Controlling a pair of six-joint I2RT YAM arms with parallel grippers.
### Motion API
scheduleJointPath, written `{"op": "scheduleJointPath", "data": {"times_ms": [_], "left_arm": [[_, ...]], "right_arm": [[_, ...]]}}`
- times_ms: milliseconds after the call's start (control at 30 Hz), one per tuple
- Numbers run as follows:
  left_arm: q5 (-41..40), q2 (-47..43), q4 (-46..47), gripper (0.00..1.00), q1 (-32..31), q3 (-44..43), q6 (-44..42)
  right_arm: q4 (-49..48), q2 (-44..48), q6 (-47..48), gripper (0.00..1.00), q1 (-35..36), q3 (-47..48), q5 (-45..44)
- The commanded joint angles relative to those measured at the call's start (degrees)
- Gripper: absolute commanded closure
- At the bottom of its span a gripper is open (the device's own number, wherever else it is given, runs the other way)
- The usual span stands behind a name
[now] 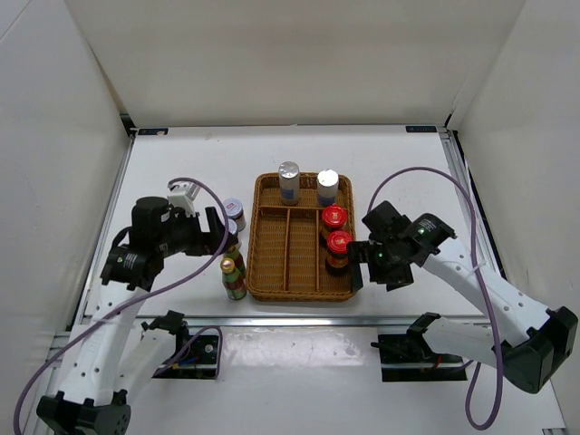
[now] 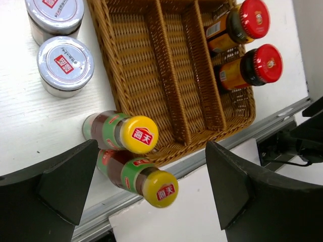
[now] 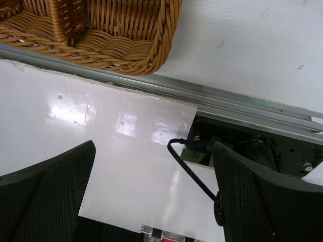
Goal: Organize the condiment bottles
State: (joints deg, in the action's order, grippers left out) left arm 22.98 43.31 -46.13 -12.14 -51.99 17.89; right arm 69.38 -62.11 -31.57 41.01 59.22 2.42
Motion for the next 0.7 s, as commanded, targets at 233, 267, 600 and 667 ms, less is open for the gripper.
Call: {"op": "scheduleJointPath", "data": {"times_ms": [233, 267, 600, 667], "left_arm": [[-17.06, 10.3, -2.64, 0.06, -13.51, -3.91, -1.72], [-18.75, 10.91, -2.65, 0.06, -14.39, -4.43, -1.72], [-30.54, 12.24, -3.27, 0.06, -17.57, -5.05, -0.58], [-30.54, 13.9, -3.27, 0.06, -17.57, -5.58, -1.19]], "right_arm": [[-1.45, -0.38, -0.69, 0.0, 0.38, -2.8, 1.8], [-1.45, -0.38, -0.68, 0.0, 0.38, -2.8, 1.8], [-1.45, 0.14, -0.16, 0.0, 0.38, -3.94, 1.8], [-1.45, 0.14, -0.16, 0.0, 0.38, -4.55, 2.33]]}}
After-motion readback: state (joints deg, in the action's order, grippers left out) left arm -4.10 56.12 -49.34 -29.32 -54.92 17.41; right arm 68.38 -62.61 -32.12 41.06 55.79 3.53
